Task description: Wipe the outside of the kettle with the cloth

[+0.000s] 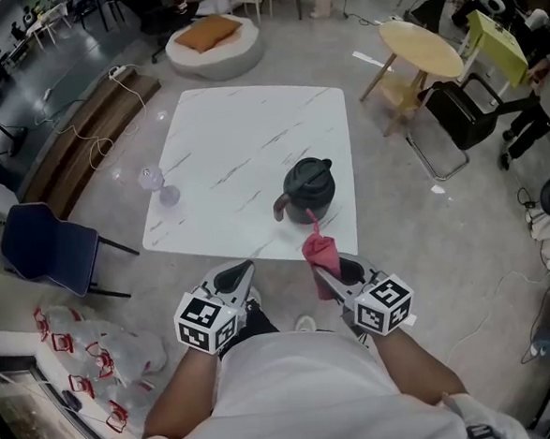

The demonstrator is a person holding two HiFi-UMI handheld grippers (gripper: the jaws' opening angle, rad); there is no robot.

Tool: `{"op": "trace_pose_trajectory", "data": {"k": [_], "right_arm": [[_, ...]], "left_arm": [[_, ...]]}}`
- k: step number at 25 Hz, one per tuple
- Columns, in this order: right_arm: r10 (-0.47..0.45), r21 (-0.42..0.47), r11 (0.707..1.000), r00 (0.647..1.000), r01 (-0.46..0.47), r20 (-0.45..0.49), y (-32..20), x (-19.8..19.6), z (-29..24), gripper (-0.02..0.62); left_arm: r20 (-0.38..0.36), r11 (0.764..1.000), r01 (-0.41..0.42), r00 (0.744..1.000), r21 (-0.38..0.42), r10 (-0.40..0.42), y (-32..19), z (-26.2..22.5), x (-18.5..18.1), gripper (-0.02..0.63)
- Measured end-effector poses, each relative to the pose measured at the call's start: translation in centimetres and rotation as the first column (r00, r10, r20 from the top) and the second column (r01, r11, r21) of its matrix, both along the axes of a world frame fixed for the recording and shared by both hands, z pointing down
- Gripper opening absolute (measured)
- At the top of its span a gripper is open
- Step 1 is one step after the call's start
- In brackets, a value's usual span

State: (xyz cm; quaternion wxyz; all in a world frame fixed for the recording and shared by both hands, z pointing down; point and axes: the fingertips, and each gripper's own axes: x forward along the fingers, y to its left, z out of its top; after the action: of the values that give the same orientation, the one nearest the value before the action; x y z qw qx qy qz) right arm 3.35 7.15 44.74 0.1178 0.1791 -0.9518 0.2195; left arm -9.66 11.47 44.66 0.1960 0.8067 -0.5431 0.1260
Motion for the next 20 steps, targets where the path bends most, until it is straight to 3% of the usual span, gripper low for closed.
{"op": "trace_pose_trajectory", "data": {"k": [6, 14, 20], "right_arm": [[0.119, 0.029, 0.993, 0.993, -0.118, -0.01, -4.1, -1.8, -1.7, 0.133], [0.278, 0.071, 0.959, 0.96, -0.276, -0.023, -8.3, -4.6, -3.0, 0.133], [0.372, 0.132, 0.923, 0.926, -0.361, -0.07, -10.8, -4.7, -4.1, 0.133]], "left_arm": [[0.0, 0.991, -0.119, 0.993, 0.057, 0.119, -6.2, -2.3, -2.6, 0.003], [0.016, 0.961, -0.269, 0.963, 0.065, 0.268, -11.4, -2.0, -6.4, 0.003], [0.046, 0.908, -0.418, 0.908, 0.036, 0.416, -12.8, -0.4, -6.6, 0.038]]}}
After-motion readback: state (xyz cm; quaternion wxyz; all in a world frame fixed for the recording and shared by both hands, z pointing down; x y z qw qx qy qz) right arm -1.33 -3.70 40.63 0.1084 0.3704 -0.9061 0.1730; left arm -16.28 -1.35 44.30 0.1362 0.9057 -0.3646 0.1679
